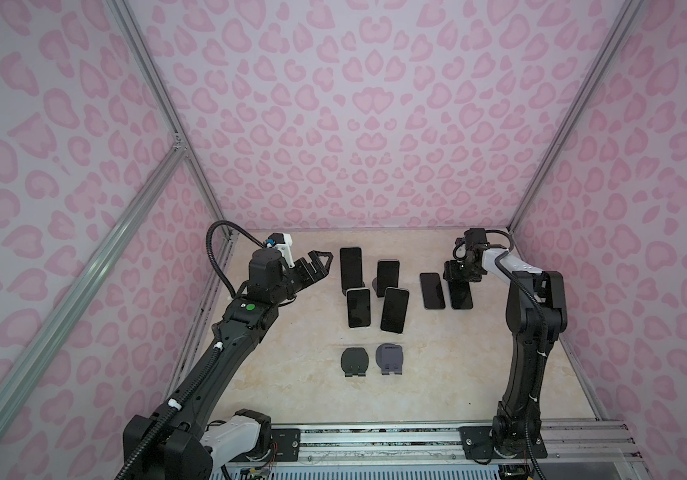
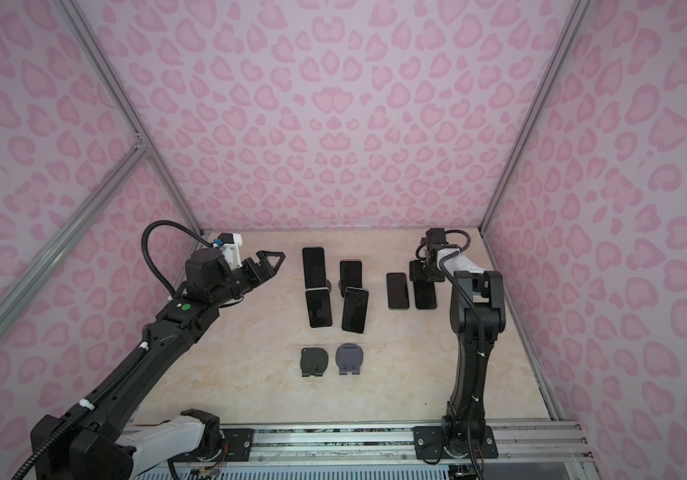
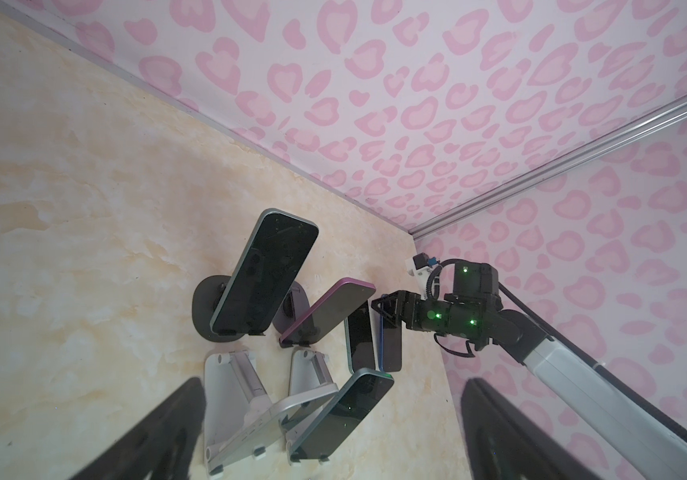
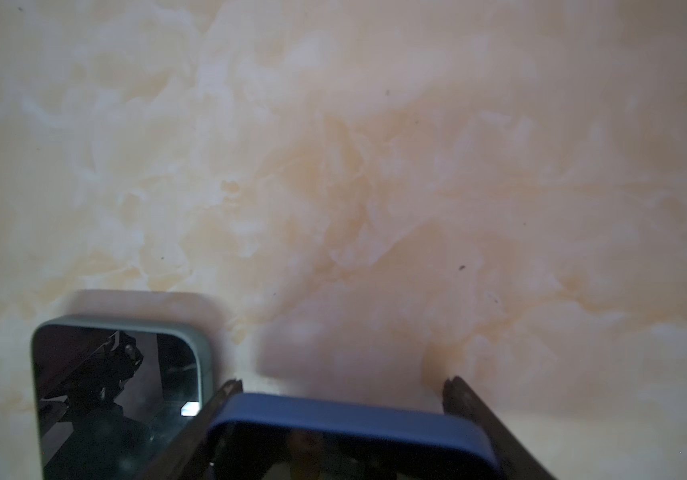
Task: Remove the phone from the phone stand
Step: 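Lower the blue-edged phone flat onto the table beside the teal-edged phone, then open the right gripper to release the blue-edged phone on the table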
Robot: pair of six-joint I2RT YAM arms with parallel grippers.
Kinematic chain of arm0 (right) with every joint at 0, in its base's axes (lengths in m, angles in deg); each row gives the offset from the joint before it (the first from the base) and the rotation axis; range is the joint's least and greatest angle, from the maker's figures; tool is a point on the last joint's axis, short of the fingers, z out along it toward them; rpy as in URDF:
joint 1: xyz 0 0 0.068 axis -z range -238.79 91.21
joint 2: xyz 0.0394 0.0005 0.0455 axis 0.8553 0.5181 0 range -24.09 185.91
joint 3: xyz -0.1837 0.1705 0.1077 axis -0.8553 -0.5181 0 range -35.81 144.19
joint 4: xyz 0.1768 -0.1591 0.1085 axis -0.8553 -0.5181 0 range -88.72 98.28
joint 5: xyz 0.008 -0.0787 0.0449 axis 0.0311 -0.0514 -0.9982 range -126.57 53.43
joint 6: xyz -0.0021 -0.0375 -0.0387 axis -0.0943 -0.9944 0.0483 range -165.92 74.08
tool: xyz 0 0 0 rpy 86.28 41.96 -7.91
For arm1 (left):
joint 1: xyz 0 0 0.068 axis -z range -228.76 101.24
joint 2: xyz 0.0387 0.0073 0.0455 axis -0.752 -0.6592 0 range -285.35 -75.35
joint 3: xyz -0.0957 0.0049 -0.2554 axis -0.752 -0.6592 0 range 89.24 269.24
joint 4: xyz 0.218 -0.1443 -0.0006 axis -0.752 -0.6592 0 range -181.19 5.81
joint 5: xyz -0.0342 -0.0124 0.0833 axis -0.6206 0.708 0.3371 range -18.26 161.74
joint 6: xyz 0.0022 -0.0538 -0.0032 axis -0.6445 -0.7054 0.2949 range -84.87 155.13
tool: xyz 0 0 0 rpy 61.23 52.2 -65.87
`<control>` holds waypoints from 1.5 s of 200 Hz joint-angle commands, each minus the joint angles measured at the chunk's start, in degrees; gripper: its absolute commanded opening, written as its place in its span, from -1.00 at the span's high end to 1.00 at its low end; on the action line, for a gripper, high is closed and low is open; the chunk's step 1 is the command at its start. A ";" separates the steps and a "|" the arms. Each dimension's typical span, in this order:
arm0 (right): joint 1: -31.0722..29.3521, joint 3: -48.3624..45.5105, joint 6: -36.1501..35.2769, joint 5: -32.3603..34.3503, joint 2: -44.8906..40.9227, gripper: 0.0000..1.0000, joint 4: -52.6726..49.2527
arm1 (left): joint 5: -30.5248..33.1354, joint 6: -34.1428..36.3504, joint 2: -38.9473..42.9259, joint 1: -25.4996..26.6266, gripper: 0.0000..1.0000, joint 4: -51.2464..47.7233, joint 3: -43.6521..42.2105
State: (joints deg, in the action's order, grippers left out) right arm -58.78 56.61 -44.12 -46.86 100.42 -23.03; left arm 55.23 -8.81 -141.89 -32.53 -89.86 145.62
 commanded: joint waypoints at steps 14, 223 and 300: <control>-0.01 -0.09 0.92 -0.91 1.49 -0.29 -0.16 | -0.58 0.00 -0.25 0.01 -0.98 2.22 0.57; -0.05 -3.32 2.31 -0.96 1.64 -0.60 0.31 | -0.68 0.03 -0.73 -0.19 -0.98 2.14 0.58; -0.01 -3.08 6.08 -1.71 -0.58 -0.62 0.39 | 0.13 0.44 -1.37 -0.38 -0.98 2.08 0.49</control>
State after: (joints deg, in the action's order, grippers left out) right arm -58.78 54.40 -41.19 -46.97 100.40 -17.32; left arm 55.12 -9.03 -142.99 -32.91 -89.40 145.62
